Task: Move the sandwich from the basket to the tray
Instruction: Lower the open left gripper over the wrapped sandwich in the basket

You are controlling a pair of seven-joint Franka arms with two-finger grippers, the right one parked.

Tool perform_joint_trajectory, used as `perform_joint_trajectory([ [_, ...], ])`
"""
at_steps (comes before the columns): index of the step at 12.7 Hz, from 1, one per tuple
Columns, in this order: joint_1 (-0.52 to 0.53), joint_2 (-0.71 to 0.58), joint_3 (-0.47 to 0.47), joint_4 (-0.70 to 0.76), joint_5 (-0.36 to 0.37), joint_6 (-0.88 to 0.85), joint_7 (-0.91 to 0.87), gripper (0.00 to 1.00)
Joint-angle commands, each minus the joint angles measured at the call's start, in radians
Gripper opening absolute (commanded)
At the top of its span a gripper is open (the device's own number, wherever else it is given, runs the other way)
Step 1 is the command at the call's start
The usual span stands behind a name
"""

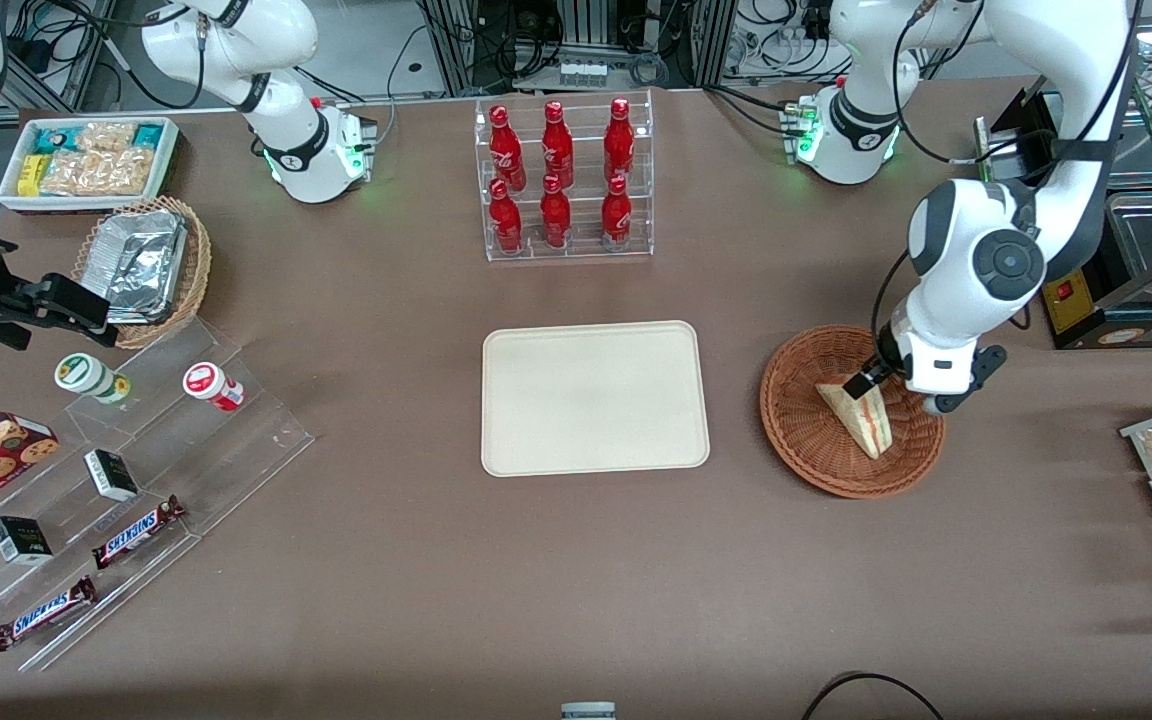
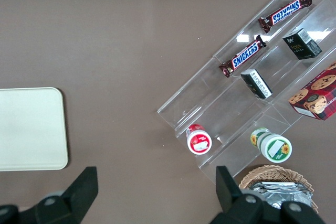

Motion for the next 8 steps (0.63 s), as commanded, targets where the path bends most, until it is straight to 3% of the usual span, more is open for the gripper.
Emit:
perform_joint_trajectory([
  [1, -0.016, 0.037, 0.003, 0.031, 0.012, 0.009, -0.026, 1.00],
  [8, -0.005, 0.112, 0.011, 0.067, 0.044, 0.028, 0.061, 1.00],
])
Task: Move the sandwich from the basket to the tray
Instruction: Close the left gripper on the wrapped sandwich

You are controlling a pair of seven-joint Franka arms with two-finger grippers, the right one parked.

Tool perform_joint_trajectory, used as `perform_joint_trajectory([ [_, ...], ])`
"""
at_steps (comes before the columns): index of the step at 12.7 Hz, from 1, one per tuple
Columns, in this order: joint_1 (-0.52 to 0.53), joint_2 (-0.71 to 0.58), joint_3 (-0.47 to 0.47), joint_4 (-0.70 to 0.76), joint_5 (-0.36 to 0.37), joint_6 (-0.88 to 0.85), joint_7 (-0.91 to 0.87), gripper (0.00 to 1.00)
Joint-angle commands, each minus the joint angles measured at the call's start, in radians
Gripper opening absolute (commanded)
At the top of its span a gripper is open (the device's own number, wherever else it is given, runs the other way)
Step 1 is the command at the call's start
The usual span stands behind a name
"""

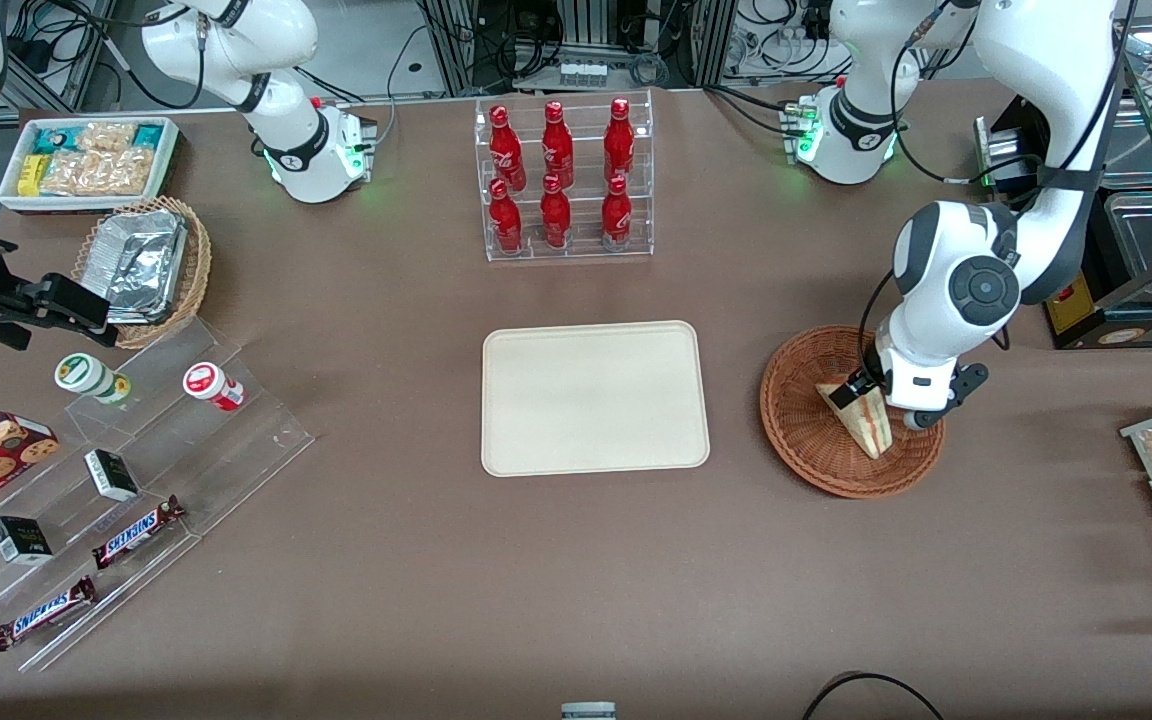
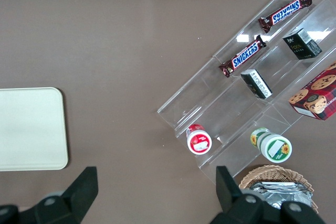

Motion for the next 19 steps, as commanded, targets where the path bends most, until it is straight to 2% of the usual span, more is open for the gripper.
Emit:
perform_joint_trajectory([
  [1, 0.006, 0.042, -0.001, 0.027, 0.015, 0.024, 0.016, 1.00],
  [3, 0.006, 0.053, 0.001, 0.023, 0.016, 0.026, 0.016, 1.00],
  [4, 0.006, 0.052, 0.001, 0.018, 0.016, 0.024, 0.014, 0.95],
  [5, 0.013, 0.053, -0.001, 0.012, 0.016, 0.023, 0.014, 0.78],
  [7, 0.020, 0.050, -0.001, 0.012, 0.016, 0.015, 0.019, 0.28],
  [8, 0.020, 0.045, -0.001, 0.016, 0.016, 0.010, 0.031, 0.15],
  [12, 0.020, 0.024, -0.003, 0.052, 0.016, -0.055, 0.067, 0.11],
  [15, 0.007, 0.032, -0.009, 0.228, 0.012, -0.309, 0.073, 0.11],
  [19, -0.101, 0.045, -0.012, 0.297, 0.012, -0.373, 0.076, 0.10],
])
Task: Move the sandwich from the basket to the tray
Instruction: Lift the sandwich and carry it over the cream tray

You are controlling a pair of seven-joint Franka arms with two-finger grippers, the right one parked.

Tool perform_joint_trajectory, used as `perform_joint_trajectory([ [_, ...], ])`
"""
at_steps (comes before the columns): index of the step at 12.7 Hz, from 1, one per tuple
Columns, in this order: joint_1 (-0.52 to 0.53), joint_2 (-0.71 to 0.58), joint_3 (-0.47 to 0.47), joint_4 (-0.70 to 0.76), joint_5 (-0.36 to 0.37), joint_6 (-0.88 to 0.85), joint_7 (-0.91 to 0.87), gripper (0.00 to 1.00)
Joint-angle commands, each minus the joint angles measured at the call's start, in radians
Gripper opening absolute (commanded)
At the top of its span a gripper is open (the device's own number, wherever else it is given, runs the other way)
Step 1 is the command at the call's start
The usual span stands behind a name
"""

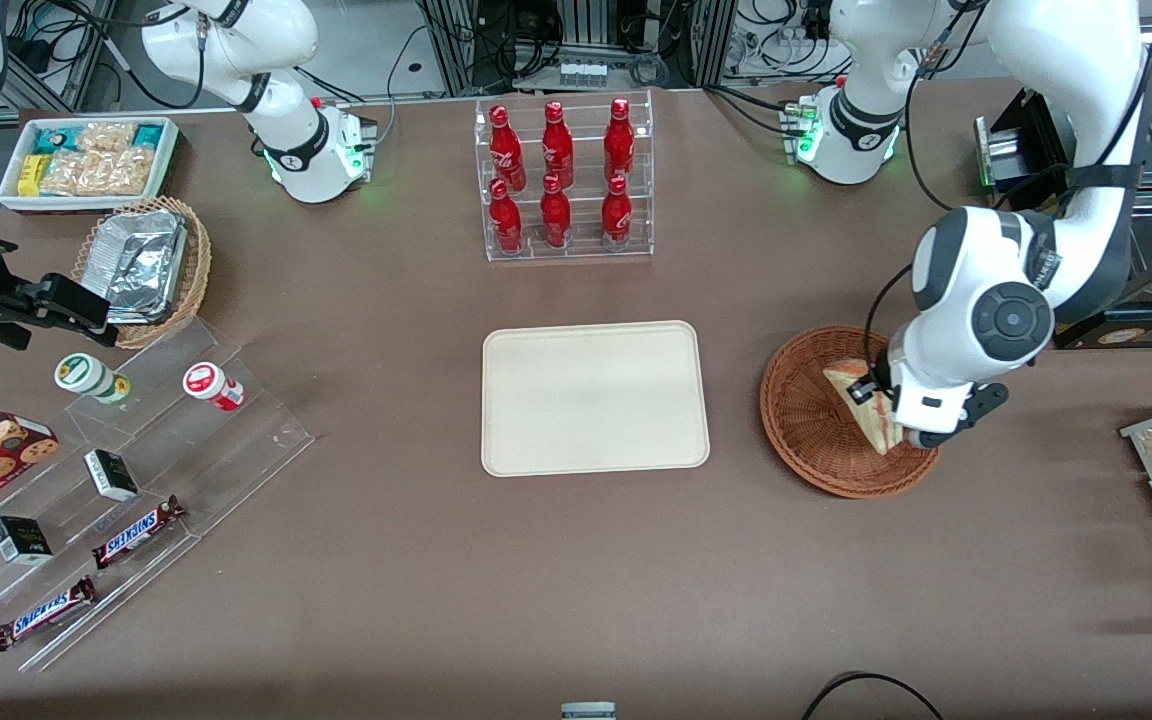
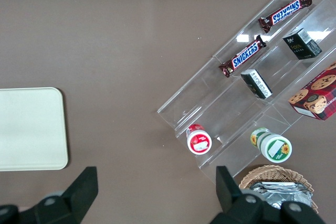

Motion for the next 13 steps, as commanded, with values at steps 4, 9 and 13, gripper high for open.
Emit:
perform_joint_trajectory([
  [4, -0.194, 0.076, 0.004, 0.109, 0.010, -0.063, 0.050, 0.10],
  [9, -0.320, 0.204, 0.003, 0.277, -0.007, -0.094, 0.028, 0.11],
  [13, -0.450, 0.333, 0.006, 0.403, -0.006, -0.082, -0.106, 0.10],
])
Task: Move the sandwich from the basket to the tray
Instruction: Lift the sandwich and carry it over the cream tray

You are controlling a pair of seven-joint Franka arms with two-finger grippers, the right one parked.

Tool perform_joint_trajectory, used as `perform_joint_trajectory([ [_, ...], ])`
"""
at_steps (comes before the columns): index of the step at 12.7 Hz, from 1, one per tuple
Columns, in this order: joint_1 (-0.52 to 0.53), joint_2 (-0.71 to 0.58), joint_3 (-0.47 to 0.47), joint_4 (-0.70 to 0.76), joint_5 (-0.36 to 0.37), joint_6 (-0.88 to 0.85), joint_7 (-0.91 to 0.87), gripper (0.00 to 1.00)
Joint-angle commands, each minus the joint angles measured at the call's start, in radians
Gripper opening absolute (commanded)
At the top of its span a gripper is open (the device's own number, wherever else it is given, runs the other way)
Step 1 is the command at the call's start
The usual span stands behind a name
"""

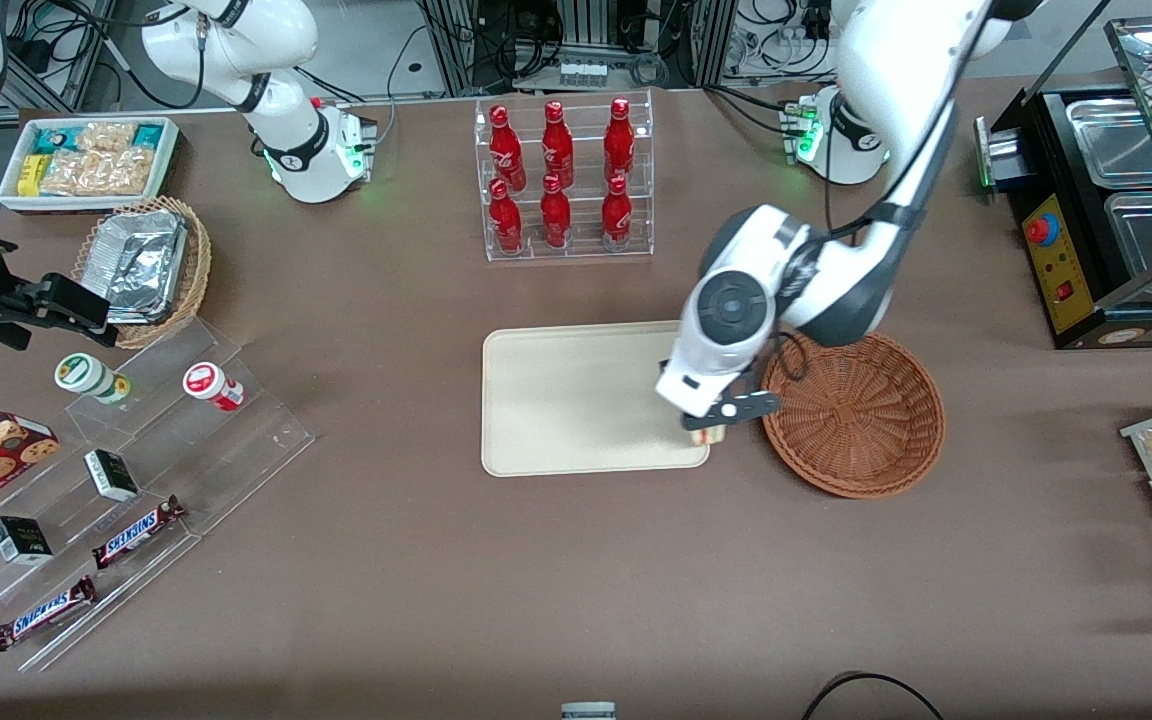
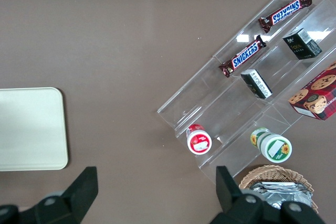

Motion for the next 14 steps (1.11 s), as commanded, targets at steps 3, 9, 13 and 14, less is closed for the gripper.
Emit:
perform_joint_trajectory([
  [3, -0.135, 0.156, 0.015, 0.173, 0.005, 0.041, -0.140, 0.10],
  [9, -0.185, 0.269, 0.017, 0.296, 0.007, 0.040, -0.237, 0.10],
  [13, -0.218, 0.293, 0.017, 0.294, 0.008, 0.043, -0.317, 0.10],
  [14, -0.220, 0.293, 0.017, 0.294, 0.008, 0.043, -0.317, 0.11],
])
